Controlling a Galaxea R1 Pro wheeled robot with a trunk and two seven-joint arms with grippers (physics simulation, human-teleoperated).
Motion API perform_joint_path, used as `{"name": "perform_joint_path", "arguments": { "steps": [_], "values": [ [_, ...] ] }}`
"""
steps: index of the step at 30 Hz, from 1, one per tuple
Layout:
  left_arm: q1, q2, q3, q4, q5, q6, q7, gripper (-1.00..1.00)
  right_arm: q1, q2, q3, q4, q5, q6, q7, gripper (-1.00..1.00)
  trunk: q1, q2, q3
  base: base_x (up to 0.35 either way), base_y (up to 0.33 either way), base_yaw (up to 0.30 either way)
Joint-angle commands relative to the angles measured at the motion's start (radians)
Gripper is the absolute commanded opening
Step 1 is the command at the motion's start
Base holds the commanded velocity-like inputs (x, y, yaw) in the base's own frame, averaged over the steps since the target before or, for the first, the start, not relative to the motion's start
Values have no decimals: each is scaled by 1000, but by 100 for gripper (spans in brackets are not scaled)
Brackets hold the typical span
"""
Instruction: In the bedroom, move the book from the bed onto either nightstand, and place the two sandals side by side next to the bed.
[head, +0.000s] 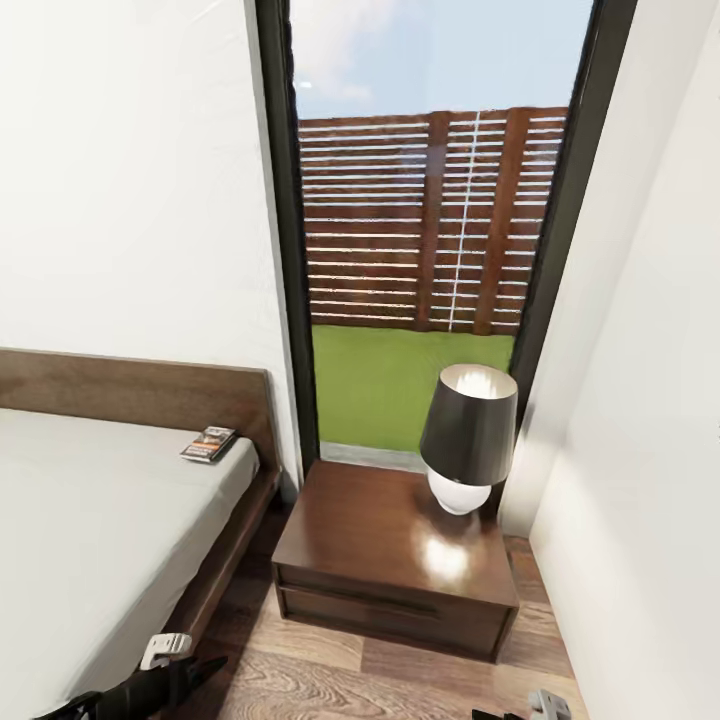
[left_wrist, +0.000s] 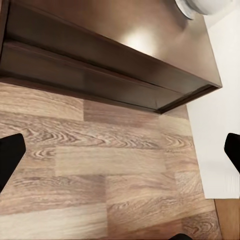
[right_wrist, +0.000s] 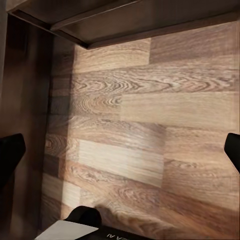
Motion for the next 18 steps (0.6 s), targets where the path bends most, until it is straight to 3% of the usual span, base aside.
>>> {"name": "perform_joint_path", "arguments": {
  "steps": [1, 18],
  "values": [
    [-1, 0, 9, 0, -10, -2, -4, 100, -1, 0, -8, -2, 4, 9, 5, 100, 1, 0, -1, 308, 91, -46],
    [-1, -1, 9, 0, -10, -3, -3, 100, -1, 0, -9, -2, 4, 9, 5, 100, 1, 0, -1, 306, 124, -6]
  ]
}}
